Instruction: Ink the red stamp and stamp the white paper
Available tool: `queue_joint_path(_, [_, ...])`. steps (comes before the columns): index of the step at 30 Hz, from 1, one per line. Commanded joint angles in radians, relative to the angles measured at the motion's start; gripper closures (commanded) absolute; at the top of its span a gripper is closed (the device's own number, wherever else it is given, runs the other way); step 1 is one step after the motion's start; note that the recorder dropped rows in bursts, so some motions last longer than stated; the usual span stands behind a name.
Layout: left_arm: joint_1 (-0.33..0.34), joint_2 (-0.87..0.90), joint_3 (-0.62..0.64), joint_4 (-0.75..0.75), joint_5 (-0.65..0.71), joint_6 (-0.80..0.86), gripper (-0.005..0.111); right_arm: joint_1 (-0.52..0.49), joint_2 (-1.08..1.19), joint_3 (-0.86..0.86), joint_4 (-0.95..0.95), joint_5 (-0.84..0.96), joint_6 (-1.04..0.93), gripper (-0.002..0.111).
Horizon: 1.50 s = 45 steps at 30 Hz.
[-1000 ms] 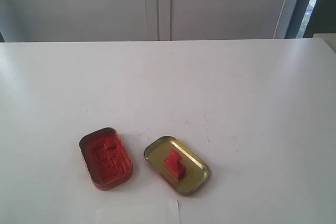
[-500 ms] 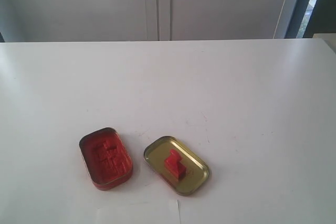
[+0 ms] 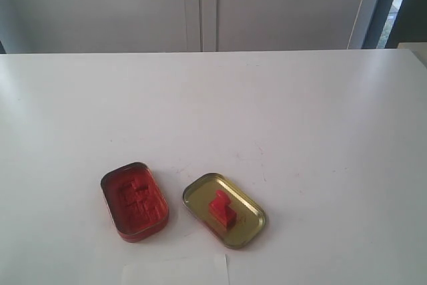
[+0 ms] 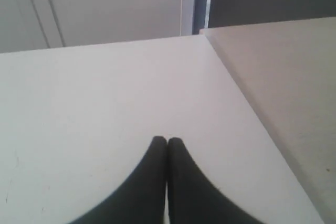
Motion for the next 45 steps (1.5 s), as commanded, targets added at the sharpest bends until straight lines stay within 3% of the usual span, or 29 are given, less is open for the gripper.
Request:
queue_joint_path(1, [-0.004, -0.005, -0.001, -0.012, 0.002, 0.0, 0.107, 0.048, 0.079, -0.044, 0.006, 0.07, 0.0, 0.108])
queue_joint_path(16, [-0.004, -0.005, -0.001, -0.012, 0.002, 0.0, 0.107, 0.167, 0.361, -0.162, 0.121, 0.246, -0.046, 0.108])
queue_joint_path(45, [-0.004, -0.005, -0.001, -0.012, 0.002, 0.0, 0.107, 0.409, 0.889, -0.425, 0.182, 0.325, -0.134, 0.108])
